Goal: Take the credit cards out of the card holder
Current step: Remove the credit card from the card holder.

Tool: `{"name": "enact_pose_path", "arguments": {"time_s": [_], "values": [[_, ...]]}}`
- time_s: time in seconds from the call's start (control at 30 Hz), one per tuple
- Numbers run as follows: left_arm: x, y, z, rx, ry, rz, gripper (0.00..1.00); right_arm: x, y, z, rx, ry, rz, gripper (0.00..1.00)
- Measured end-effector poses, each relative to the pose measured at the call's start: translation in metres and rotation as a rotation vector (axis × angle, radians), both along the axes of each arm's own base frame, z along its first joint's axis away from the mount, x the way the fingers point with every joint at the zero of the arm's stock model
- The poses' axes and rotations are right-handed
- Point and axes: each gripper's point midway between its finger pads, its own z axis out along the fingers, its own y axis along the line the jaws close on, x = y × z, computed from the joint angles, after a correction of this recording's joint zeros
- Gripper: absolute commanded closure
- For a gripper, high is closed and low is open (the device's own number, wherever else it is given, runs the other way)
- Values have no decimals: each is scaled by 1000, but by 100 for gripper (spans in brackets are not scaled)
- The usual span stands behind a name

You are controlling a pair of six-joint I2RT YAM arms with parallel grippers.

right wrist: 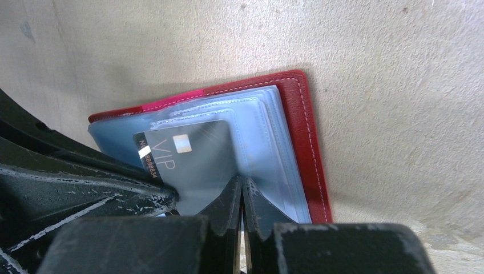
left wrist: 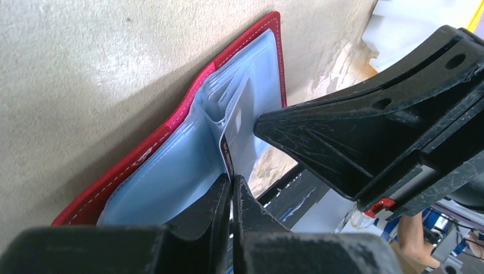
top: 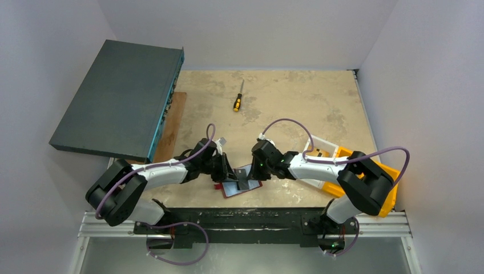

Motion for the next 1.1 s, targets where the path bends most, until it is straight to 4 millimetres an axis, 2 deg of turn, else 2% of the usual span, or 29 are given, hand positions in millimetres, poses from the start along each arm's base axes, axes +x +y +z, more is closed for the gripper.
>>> {"name": "enact_pose_path", "arguments": {"time_s": [0.07,0.17,0.53,0.8,0.97,1.1], "values": [[-2,2,0,7,0,-4,90,0,0,0,3,0,-3,100],[-4,7,-2,29,2,-5,100,0,0,-1,3,0,-7,100],[-6,14,2,49,-15,-12,100,1,0,-1,6,-2,-8,100],[-12,26,-3,108,-3,-1,100,1,0,-1,9,-2,-9,100],[-14,34,7,136,-28,-4,100,1,-3,1,4,-4,-13,100],[-11,36,22,140,-69,-14,100,2,-10,2,-23,-2,-18,89]]}}
